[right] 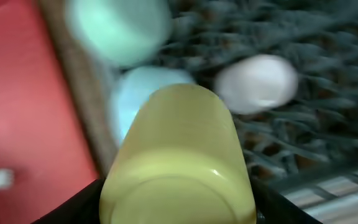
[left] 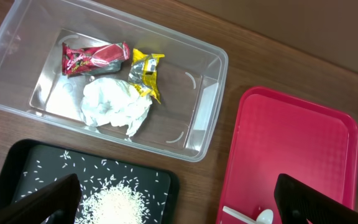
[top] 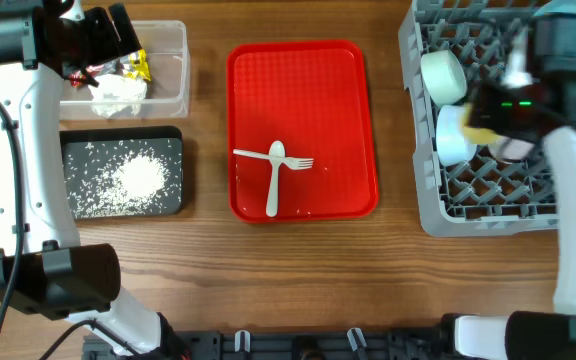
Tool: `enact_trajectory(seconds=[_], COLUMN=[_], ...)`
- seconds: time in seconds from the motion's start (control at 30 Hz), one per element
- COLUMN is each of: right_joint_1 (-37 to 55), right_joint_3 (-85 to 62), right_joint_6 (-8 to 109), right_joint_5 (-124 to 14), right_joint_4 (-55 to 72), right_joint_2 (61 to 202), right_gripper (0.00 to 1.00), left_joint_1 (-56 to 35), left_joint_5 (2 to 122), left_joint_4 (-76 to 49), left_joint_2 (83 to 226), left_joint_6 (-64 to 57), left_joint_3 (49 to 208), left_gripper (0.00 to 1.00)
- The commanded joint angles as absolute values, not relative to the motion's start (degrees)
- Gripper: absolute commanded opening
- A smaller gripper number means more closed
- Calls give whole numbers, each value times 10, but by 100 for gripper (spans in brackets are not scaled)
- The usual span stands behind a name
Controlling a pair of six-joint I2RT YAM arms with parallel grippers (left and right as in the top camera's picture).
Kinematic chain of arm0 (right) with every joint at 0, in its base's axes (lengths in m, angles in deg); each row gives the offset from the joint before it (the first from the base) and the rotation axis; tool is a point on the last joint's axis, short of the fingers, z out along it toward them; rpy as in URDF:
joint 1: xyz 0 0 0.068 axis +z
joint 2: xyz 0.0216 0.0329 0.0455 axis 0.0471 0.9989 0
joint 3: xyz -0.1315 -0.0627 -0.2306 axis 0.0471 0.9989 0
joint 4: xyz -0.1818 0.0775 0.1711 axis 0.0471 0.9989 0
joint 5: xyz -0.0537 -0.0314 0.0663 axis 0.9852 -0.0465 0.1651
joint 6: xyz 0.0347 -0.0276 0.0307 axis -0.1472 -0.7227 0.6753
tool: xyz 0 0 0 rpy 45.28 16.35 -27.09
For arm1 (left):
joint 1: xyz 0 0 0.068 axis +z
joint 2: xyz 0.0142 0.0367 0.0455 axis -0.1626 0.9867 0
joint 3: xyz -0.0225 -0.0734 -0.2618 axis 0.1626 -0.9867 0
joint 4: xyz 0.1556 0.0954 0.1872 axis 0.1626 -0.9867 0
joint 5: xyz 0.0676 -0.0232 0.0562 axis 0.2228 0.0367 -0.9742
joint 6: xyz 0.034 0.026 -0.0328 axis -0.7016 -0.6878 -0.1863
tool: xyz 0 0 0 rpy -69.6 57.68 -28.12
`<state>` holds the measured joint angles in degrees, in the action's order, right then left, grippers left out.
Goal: Sort waste into correct bins and load items into the dishwasher rack
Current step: 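Carry the yellow cup into the rack and release it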
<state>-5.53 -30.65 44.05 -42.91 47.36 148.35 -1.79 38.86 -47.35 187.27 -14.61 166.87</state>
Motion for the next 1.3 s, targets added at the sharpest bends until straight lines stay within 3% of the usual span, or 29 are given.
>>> enact_trajectory(seconds=[0.0,0.23,0.73,0.8,0.87,0.9,1.07,1.27], right_joint_1=[-162,-326,-339,-339,-339,-339,-338,-298], right_joint_3=[-317,-316,-316,-316,-316,-317,-339,-360], right_joint_6=[403,407,428,429,429,429,451,445], right_joint_5=[-473,-540,-541,-541,-541,-542,-549,-651], right_joint_4=[469,422,289,285,282,281,316,324], right_joint_2=[1481,1523,1669,1676,1678,1678,1645,1518], right_gripper=[51,49,49,60,91,100,100,100], left_joint_1=[-15,-15,-15,-15,-15,-15,-15,-15], left_joint_5=[388,388,388,388,388,388,388,388], left_joint_4=[-473,-473,-473,-473,-473,-473,-473,-473], left_joint_2=[1877,1877,1877,1877,1877,1877,1877,1877], left_joint_6=[-155,-155,-155,-155,-155,-155,-155,-155], left_joint_3=[1665,1665,1665,1665,1665,1665,1665,1665], left_gripper=[100,100,100,100,100,100,100,100])
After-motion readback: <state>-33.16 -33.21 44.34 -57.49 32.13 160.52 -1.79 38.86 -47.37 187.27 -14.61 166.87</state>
